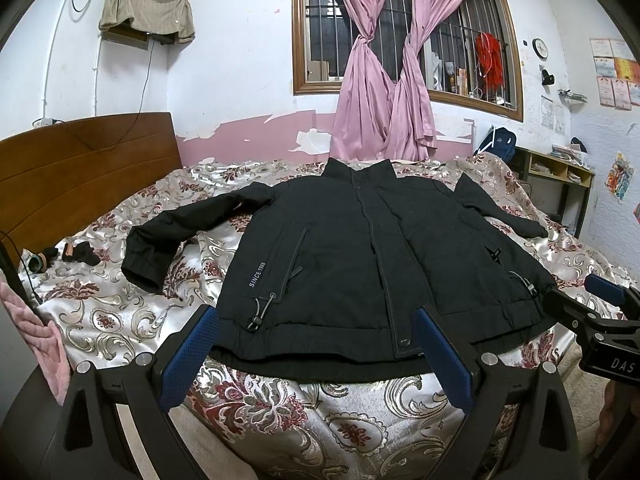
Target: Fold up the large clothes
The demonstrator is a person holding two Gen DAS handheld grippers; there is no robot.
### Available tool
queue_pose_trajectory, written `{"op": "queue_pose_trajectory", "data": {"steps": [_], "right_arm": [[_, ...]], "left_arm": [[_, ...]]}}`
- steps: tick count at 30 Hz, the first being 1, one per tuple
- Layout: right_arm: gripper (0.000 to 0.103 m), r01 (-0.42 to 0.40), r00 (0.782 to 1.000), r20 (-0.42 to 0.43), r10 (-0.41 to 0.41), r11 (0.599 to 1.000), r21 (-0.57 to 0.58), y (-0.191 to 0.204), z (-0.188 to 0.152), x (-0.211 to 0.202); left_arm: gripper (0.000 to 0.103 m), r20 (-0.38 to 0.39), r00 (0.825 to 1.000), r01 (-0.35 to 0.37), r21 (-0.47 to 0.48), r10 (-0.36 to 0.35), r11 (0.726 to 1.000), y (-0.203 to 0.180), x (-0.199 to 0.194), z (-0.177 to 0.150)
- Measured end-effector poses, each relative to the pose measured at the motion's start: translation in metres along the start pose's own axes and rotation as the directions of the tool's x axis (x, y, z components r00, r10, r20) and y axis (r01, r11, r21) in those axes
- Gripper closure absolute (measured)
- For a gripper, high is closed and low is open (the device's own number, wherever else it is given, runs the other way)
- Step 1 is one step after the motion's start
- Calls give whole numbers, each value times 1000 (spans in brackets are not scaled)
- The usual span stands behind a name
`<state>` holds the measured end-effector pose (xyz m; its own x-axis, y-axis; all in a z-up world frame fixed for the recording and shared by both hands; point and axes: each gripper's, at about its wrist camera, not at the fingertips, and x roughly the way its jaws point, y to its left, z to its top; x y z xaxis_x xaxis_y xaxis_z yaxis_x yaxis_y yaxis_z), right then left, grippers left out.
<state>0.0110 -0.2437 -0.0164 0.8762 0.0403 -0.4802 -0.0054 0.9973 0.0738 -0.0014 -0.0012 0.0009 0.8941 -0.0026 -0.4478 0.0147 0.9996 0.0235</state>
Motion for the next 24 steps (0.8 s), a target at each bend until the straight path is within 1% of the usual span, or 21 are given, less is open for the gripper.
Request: {"op": "queue_pose_trajectory", "data": {"steps": [14, 19, 23, 24], "right_arm": [[1, 3, 1000, 1, -3, 1000, 1, 0, 1, 0], [1, 2, 1000, -1, -2, 1000, 1, 0, 1, -1], [1, 6, 1000, 1, -6, 1000, 1, 0, 3, -2], [1, 10, 1000, 1, -10, 1000, 2, -1, 3, -2]], "left_arm": [[5, 3, 1000, 0, 1, 0, 1000, 0, 0, 0], [5, 3, 1000, 0, 0, 0, 1000, -2, -4, 4], [5, 0, 1000, -14, 2, 14, 1000, -4, -6, 8], [5, -8, 1000, -20, 2, 20, 1000, -3, -8, 19]]}}
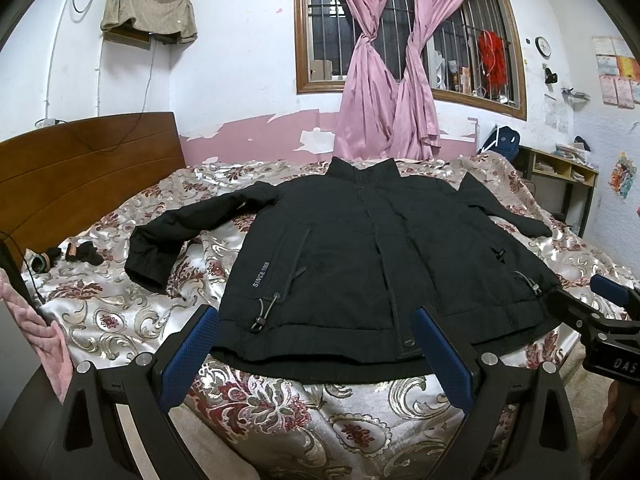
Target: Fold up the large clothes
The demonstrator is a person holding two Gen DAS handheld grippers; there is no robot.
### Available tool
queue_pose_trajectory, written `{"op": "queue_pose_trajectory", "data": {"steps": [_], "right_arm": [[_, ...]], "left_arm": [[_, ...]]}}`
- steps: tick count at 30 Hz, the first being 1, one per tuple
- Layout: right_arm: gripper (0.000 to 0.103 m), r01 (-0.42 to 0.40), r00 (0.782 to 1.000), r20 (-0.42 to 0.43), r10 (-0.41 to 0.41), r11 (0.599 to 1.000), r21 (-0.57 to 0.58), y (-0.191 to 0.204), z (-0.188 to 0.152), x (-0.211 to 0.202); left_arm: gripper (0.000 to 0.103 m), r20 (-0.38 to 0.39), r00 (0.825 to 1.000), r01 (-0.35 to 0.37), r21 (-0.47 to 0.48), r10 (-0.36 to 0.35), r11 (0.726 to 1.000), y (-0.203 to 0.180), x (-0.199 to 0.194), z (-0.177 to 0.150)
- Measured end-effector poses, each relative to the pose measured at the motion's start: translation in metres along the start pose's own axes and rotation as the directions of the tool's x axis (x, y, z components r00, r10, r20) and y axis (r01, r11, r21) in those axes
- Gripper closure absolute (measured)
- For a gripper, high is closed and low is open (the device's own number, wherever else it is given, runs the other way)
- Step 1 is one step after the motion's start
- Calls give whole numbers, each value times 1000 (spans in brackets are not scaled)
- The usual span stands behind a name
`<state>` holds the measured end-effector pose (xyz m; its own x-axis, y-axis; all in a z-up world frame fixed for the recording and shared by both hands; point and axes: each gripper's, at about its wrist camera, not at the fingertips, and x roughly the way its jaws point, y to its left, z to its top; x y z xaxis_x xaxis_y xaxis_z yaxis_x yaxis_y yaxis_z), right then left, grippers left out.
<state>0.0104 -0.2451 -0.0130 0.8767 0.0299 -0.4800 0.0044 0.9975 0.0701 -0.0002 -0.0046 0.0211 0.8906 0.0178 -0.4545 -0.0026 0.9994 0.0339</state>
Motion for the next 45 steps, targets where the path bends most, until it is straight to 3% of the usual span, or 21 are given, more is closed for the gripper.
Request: {"op": "queue_pose_trajectory", "data": {"steps": [12, 22, 29, 35, 39, 45], "right_arm": [[1, 65, 998, -21, -64, 998, 5, -9, 8, 6], [1, 106, 994, -30, -105, 993, 53, -55, 48, 39], [1, 83, 992, -111, -63, 978, 190, -117, 70, 95], [1, 119, 979, -196, -58, 942, 314, -189, 81, 154], [1, 202, 957, -274, -93, 892, 403, -248, 89, 196], [1, 257, 950, -293, -106, 799, 543, -333, 97, 254]], "left_arm": [[5, -63, 996, -56, 74, 61, 996, -2, 32, 7], [5, -86, 992, -85, 101, 94, 991, -12, 90, 51], [5, -135, 989, -47, 124, 64, 991, -31, 143, 88], [5, -224, 974, 54, 97, -31, 994, -56, 213, 115], [5, -273, 959, 102, 104, -70, 989, -85, 268, 132], [5, -278, 947, 189, 88, -158, 978, -137, 332, 153]]}}
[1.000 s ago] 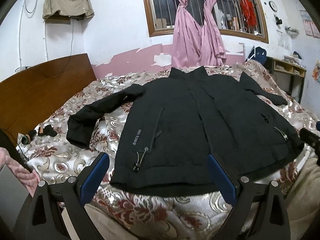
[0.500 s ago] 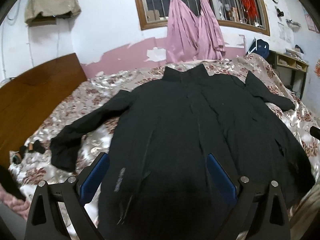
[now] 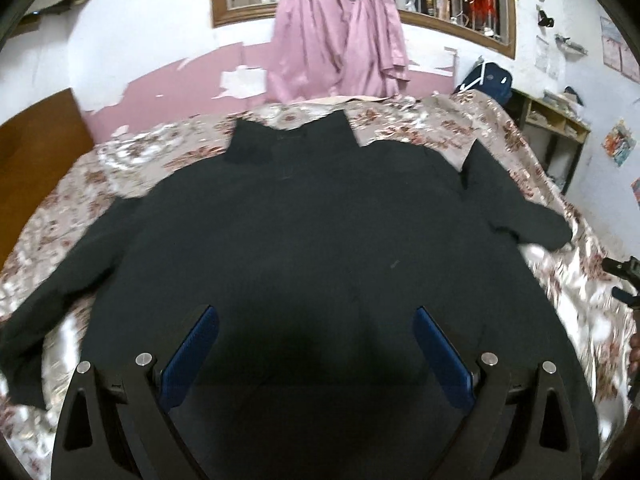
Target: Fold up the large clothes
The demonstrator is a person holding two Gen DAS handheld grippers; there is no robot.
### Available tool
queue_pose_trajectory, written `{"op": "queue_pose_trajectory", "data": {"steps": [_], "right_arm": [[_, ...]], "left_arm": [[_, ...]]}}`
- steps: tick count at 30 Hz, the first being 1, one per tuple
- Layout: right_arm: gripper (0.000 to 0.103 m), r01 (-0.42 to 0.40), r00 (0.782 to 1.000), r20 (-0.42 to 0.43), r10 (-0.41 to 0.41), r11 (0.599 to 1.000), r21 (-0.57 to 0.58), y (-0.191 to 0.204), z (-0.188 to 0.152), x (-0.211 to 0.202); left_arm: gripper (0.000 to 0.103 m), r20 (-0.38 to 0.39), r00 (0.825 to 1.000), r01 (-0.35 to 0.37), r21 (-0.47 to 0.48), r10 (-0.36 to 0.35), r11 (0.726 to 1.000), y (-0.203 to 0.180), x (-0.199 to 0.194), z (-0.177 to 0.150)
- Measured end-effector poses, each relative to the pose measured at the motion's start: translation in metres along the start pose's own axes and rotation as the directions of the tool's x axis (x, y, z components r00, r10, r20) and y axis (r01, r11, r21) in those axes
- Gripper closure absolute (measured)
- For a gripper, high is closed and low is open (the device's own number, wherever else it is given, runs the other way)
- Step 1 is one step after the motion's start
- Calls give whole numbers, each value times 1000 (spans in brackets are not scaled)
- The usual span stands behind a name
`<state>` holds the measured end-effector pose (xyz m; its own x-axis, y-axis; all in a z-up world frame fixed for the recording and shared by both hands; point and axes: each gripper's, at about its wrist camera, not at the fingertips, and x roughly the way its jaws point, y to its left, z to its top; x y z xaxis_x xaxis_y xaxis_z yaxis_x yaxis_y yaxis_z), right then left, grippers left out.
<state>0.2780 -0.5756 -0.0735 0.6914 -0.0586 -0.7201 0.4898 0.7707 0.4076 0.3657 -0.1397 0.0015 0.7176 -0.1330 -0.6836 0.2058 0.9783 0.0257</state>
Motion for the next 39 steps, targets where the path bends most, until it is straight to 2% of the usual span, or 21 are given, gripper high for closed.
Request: {"op": "queue_pose_trajectory", "data": {"steps": [5, 9, 11, 15, 17, 18, 23, 25, 27, 28, 29, 30, 33, 35, 38, 39], "right_arm": [[1, -9, 1000, 23, 7, 994, 106, -26, 46, 57], [1, 25, 1000, 4, -26, 991, 133, -37, 70, 105], [1, 13, 1000, -23, -8, 980, 201, -47, 82, 131], [3, -58, 998, -5, 63, 941, 332, -62, 96, 161], [19, -88, 996, 15, 89, 919, 385, -66, 99, 170], [31, -115, 993, 24, 115, 901, 418, -68, 101, 177], [53, -203, 977, 60, 205, 804, 559, -71, 98, 206], [70, -212, 974, 69, 214, 772, 600, -72, 96, 215], [79, -229, 969, 75, 237, 733, 640, -73, 93, 223], [86, -247, 963, 86, 255, 710, 659, -75, 92, 227], [88, -268, 956, 102, 273, 687, 676, -74, 92, 231], [92, -282, 952, 110, 285, 680, 676, -73, 91, 230], [97, -309, 947, 138, 289, 713, 629, -59, 98, 221], [97, -315, 949, 166, 270, 758, 571, -44, 110, 207], [97, -297, 952, 204, 229, 855, 424, -3, 138, 173], [97, -289, 951, 216, 219, 877, 384, 7, 147, 164]], "left_arm": [[5, -15, 997, 75, 18, -74, 997, -35, 46, 29], [5, -12, 989, 148, 28, -148, 989, -63, 79, 47], [5, -29, 981, 193, 23, -192, 981, -76, 97, 55], [5, -59, 961, 270, 8, -269, 963, -99, 125, 67], [5, -66, 953, 296, -2, -296, 955, -106, 133, 72], [5, -72, 953, 295, -1, -295, 955, -109, 138, 75], [5, -127, 937, 327, -12, -326, 945, -123, 160, 77], [5, -182, 929, 325, -16, -322, 946, -127, 175, 73], [5, -226, 929, 301, 0, -293, 954, -133, 188, 69], [5, -229, 931, 294, 12, -284, 956, -135, 190, 67], [4, -234, 933, 285, 22, -273, 958, -137, 192, 66], [4, -239, 935, 278, 29, -263, 960, -138, 194, 64], [4, -243, 931, 288, 33, -271, 957, -137, 194, 63], [5, -246, 923, 311, 17, -297, 950, -131, 190, 65], [6, -241, 905, 347, -52, -349, 936, -109, 176, 67], [6, -228, 904, 356, -72, -363, 932, -97, 169, 67]]}}
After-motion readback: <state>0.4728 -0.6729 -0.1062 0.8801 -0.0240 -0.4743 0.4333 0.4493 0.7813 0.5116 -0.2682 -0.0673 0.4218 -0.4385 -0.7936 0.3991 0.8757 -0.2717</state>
